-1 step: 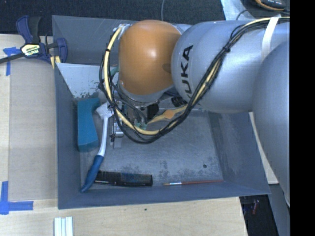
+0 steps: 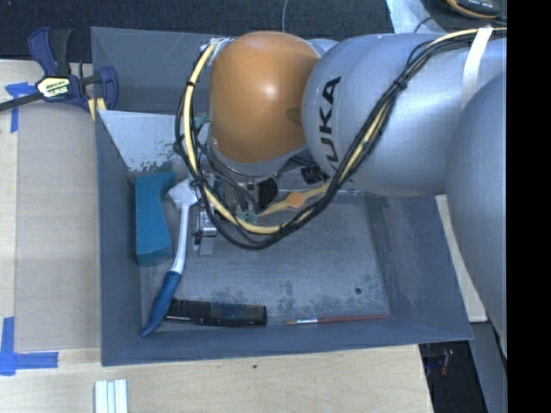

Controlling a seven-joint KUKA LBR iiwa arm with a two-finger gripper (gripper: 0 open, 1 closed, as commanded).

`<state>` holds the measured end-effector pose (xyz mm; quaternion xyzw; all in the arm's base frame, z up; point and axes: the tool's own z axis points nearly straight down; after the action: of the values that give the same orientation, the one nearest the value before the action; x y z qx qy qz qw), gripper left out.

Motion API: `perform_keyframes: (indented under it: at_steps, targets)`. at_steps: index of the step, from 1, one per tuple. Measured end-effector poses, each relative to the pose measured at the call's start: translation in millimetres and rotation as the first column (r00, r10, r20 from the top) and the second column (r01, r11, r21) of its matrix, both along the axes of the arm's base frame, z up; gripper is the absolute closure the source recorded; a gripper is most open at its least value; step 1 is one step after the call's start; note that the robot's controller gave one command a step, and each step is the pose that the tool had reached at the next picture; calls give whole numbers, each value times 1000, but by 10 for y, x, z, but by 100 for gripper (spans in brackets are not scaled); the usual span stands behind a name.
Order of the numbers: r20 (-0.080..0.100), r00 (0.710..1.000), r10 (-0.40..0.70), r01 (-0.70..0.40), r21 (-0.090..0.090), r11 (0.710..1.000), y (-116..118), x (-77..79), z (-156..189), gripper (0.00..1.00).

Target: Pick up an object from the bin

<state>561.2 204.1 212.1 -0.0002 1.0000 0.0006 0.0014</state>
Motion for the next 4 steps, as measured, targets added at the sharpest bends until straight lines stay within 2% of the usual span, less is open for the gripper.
perform_keyframes:
  at_steps: [1, 2, 3, 4]
  targets:
    - [5, 999, 49, -49, 1, 999, -60, 11, -546, 0]
    - [13, 973, 229, -229, 0, 973, 37, -428, -1279, 0]
    - [-15, 983, 180, -180, -8, 984, 116, 220, -1404, 0]
    - [-2, 983, 184, -184, -7, 983, 57, -705, -1426, 100]
